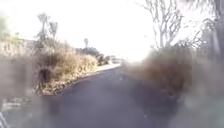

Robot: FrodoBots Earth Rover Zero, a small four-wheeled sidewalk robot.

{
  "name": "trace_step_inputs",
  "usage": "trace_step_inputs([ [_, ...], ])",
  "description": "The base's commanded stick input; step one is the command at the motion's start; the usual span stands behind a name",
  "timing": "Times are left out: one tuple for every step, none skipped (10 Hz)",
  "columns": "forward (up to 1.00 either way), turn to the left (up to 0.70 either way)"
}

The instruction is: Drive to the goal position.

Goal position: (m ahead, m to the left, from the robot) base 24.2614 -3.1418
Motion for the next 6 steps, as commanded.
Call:
trace_step_inputs([
  [1.00, 0.00],
  [1.00, 0.00],
  [1.00, 0.00],
  [1.00, 0.00],
  [1.00, 0.00],
  [1.00, 0.00],
])
